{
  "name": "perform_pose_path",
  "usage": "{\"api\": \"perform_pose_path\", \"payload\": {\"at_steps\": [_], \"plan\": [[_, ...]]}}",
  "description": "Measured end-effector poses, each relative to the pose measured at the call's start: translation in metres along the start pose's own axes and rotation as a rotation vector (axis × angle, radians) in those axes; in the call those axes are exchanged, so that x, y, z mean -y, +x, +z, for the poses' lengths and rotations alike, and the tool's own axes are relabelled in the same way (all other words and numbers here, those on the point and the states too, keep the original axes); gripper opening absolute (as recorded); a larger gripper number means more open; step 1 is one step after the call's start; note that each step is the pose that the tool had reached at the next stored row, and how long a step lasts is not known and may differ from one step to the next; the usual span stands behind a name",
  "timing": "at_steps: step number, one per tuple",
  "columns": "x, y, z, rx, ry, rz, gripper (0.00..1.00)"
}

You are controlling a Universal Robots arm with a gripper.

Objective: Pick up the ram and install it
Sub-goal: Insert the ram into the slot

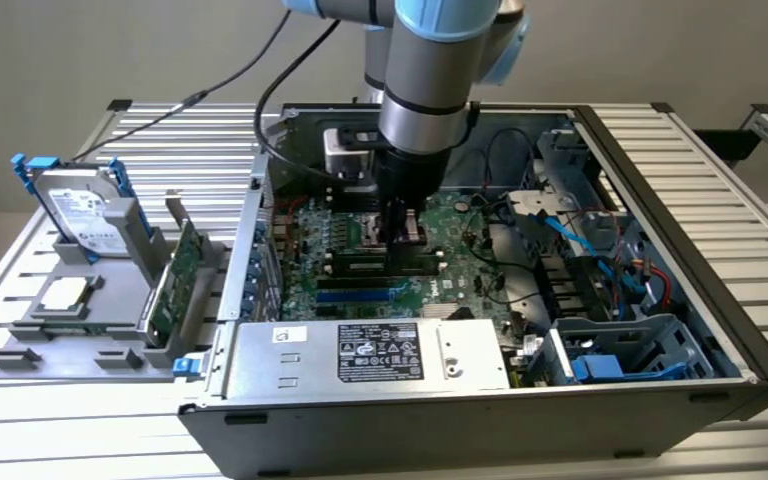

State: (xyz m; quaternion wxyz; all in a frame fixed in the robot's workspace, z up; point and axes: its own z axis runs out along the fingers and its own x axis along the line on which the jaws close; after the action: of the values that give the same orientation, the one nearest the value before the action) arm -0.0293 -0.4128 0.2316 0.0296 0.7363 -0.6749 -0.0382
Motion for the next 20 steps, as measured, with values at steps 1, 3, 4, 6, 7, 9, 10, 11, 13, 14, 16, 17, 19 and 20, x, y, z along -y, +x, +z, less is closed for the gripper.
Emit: {"api": "perform_pose_path", "payload": {"at_steps": [1, 3, 4, 6, 7, 9, 10, 11, 13, 14, 16, 17, 19, 20], "plan": [[-0.0014, 0.0, -0.0041, -0.0001, -0.0001, 0.0, 0.52], [-0.004, 0.0, -0.0129, 0.0005, -0.0001, 0.0, 0.52], [-0.0046, -0.001, -0.0171, 0.0011, 0.0001, 0.0, 0.52], [-0.0053, -0.001, -0.0245, 0.0024, 0.0002, 0.0, 0.52], [-0.0056, -0.001, -0.0266, 0.0029, 0.0003, 0.0, 0.52], [-0.0057, -0.001, -0.0282, 0.0037, 0.0003, 0.0, 0.52], [-0.0057, -0.001, -0.0281, 0.0039, 0.0004, 0.0, 0.52], [-0.0057, -0.001, -0.0281, 0.0039, 0.0004, 0.0, 0.5], [-0.0057, -0.001, -0.0281, 0.0039, 0.0004, 0.0, 0.44], [-0.0057, -0.001, -0.0282, 0.0039, 0.0003, 0.0, 0.37], [-0.0057, -0.001, -0.0282, 0.0038, 0.0003, 0.0, 0.31], [-0.0057, -0.001, -0.0282, 0.0039, 0.0003, 0.0, 0.26], [-0.0057, -0.001, -0.0282, 0.0039, 0.0003, 0.0, 0.14], [-0.0057, -0.001, -0.0282, 0.0039, 0.0003, 0.0, 0.14]]}}
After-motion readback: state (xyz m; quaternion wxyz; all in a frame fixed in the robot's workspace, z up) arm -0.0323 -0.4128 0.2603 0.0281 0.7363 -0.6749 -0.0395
